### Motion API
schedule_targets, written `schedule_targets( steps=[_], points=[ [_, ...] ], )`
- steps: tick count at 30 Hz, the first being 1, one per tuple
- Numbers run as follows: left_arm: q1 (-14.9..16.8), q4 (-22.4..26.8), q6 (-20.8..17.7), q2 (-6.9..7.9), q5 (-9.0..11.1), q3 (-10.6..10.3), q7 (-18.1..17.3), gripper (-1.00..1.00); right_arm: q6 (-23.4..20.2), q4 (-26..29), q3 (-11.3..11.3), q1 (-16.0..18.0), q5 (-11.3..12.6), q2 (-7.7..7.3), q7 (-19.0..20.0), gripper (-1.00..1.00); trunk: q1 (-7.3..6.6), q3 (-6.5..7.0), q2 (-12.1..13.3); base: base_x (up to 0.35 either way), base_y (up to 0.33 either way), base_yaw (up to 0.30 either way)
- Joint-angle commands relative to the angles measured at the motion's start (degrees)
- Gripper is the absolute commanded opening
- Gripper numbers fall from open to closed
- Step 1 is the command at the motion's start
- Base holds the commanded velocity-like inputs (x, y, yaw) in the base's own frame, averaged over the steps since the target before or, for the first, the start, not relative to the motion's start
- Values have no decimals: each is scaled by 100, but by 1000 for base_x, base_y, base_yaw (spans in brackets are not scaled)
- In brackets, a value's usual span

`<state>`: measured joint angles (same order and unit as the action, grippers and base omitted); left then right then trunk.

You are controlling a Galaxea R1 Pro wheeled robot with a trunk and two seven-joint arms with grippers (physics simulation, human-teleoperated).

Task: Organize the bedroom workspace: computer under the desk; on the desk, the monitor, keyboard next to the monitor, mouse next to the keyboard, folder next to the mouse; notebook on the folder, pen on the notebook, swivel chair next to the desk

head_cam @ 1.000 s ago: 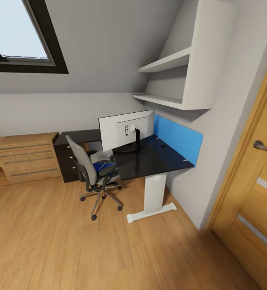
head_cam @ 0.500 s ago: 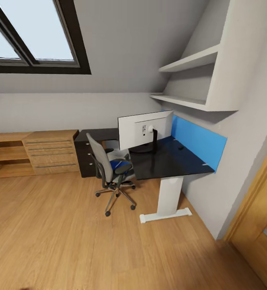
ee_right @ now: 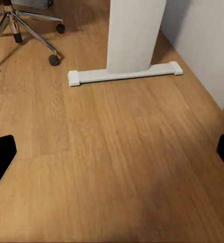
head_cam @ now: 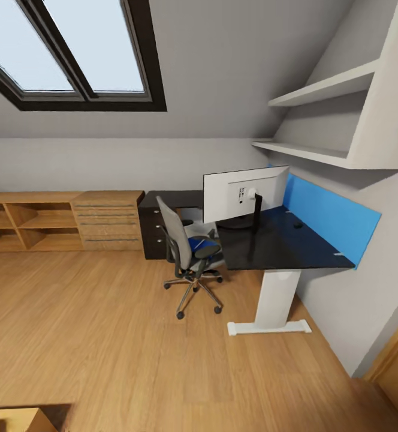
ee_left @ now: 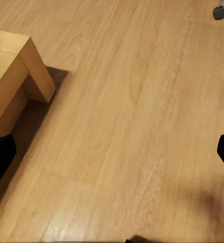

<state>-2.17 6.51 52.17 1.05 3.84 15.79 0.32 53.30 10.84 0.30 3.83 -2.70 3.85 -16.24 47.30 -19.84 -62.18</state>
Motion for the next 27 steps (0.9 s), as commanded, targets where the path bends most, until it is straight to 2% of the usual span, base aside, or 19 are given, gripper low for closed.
schedule_targets(
  steps=[1,6,15,16,18,20,21,27],
  points=[
    [-2,8,5,0,38,-27,3,100,7,-29,5,3,-28,1,-34,100,1,-5,-4,131,0,143],
    [-2,8,4,0,38,-29,3,100,4,-99,5,3,-23,-12,-29,100,1,-6,-4,235,45,61],
    [-2,11,7,21,42,-25,15,100,5,-116,4,3,-21,-13,-28,100,1,-6,-4,221,252,4],
    [-2,18,-20,74,45,-24,19,100,13,-117,-1,3,-21,-10,-30,100,1,-6,-4,301,155,0],
    [-2,24,-53,83,46,-23,17,100,16,-114,-2,3,-21,-9,-33,100,1,-6,-4,306,155,0],
    [-2,41,-206,87,43,-23,11,100,20,-111,-3,3,-16,-8,-35,100,1,-6,-4,309,175,0],
    [-2,66,-507,83,39,-23,-4,100,22,-111,-3,3,-14,-8,-37,100,1,-6,-4,299,221,0],
    [-2,69,-546,71,31,-29,-13,100,38,-115,-2,3,-20,-17,-29,100,1,-6,-4,291,153,0]
  ],
)
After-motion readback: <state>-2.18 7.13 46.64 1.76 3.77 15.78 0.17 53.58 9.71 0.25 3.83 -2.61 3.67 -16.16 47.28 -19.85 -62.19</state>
